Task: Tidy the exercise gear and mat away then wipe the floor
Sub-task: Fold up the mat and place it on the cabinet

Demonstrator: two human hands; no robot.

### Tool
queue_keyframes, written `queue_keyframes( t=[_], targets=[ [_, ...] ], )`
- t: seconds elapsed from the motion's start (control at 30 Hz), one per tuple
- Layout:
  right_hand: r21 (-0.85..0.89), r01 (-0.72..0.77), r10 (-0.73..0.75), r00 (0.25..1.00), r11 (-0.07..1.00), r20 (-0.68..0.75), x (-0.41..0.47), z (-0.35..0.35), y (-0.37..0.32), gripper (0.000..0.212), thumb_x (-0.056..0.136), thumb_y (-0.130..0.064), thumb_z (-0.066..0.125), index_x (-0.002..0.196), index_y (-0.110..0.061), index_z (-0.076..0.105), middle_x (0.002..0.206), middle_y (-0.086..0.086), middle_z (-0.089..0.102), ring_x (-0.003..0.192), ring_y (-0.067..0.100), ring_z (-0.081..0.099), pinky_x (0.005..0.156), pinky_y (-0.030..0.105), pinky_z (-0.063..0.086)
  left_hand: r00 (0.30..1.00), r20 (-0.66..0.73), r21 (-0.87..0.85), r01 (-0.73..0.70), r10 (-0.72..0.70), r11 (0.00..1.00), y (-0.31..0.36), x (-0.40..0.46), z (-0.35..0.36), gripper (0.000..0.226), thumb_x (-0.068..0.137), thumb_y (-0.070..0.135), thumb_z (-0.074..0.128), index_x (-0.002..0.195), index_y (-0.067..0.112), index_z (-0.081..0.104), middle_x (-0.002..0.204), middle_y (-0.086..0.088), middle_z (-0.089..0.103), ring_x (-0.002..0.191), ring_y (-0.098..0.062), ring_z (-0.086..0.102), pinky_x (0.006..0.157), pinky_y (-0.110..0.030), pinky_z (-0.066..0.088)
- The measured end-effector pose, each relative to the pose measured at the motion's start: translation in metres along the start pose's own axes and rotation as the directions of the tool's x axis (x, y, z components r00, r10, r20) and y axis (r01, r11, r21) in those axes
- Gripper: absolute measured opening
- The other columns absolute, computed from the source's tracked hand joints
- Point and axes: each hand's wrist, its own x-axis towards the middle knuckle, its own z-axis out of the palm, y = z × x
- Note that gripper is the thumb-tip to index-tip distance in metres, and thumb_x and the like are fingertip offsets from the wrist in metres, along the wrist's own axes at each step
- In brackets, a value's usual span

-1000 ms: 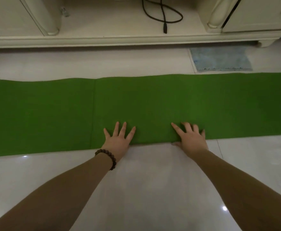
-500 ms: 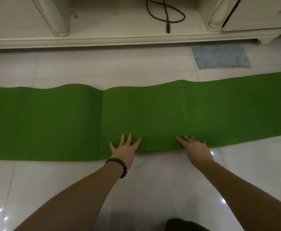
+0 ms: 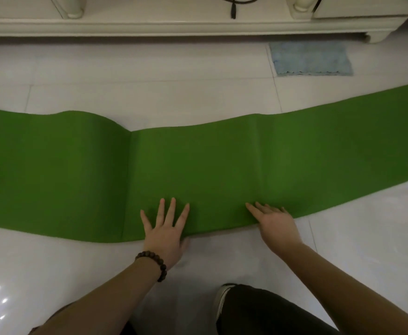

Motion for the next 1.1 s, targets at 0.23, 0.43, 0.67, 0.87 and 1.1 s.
queue_keyframes(
  t=[0.23, 0.43, 0.67, 0.87, 1.1],
  targets=[
    [-0.077, -0.225, 0.206, 0.958, 0.971, -0.200, -0.015, 0.025, 0.104, 0.081, 0.085, -0.010, 0.056, 0.150, -0.030, 0.012, 0.155, 0.011, 0.024, 0.144, 0.029, 0.018, 0.112, 0.062, 0.014, 0.990, -0.053, 0.012, -0.129, 0.130, 0.992, 0.073, 0.048, -0.006, 0.108, 0.067, 0.092, 0.030, 0.135, 0.044, -0.039, 0.142, -0.002, -0.051, 0.134, -0.033, -0.041, 0.101, -0.076, -0.011],
    [0.022, -0.251, 0.252, 0.965, 0.968, -0.071, -0.006, 0.022, 0.153, 0.060, 0.100, -0.020, 0.035, 0.151, -0.032, 0.006, 0.160, 0.001, 0.007, 0.147, 0.021, 0.006, 0.119, 0.044, 0.005, 0.997, 0.041, 0.016, -0.061, 0.060, 0.998, 0.080, 0.062, -0.004, 0.109, 0.063, 0.096, 0.023, 0.141, 0.043, -0.032, 0.147, -0.004, -0.045, 0.136, -0.035, -0.037, 0.102, -0.078, -0.004],
    [0.170, -0.192, 0.247, 0.877, 0.967, -0.411, -0.026, 0.035, 0.140, 0.060, 0.073, 0.015, 0.058, 0.128, -0.009, 0.058, 0.129, 0.016, 0.058, 0.119, 0.035, 0.056, 0.101, 0.045, 0.041, 0.996, 0.042, 0.026, -0.079, 0.078, 0.997, 0.079, 0.057, -0.009, 0.105, 0.067, 0.093, 0.023, 0.144, 0.042, -0.026, 0.151, -0.004, -0.039, 0.139, -0.034, -0.032, 0.103, -0.077, 0.000],
    [0.230, -0.268, 0.350, 0.794, 0.936, -0.497, -0.045, 0.051, 0.121, 0.060, 0.067, 0.018, 0.063, 0.121, -0.009, 0.064, 0.121, 0.015, 0.064, 0.111, 0.033, 0.062, 0.095, 0.043, 0.046, 0.995, 0.042, 0.048, -0.089, 0.087, 0.995, 0.078, 0.055, -0.010, 0.105, 0.067, 0.093, 0.028, 0.144, 0.044, -0.025, 0.152, -0.002, -0.037, 0.141, -0.033, -0.030, 0.105, -0.076, 0.002],
    [0.143, -0.323, 0.353, 0.861, 0.935, -0.365, -0.060, 0.064, 0.117, 0.053, 0.087, -0.003, 0.031, 0.136, -0.012, 0.050, 0.136, 0.013, 0.053, 0.124, 0.029, 0.053, 0.109, 0.044, 0.034, 0.989, 0.100, 0.075, -0.117, 0.109, 0.990, 0.074, 0.053, -0.014, 0.105, 0.068, 0.091, 0.036, 0.144, 0.048, -0.023, 0.153, 0.002, -0.036, 0.142, -0.030, -0.028, 0.105, -0.076, 0.007]
  ],
)
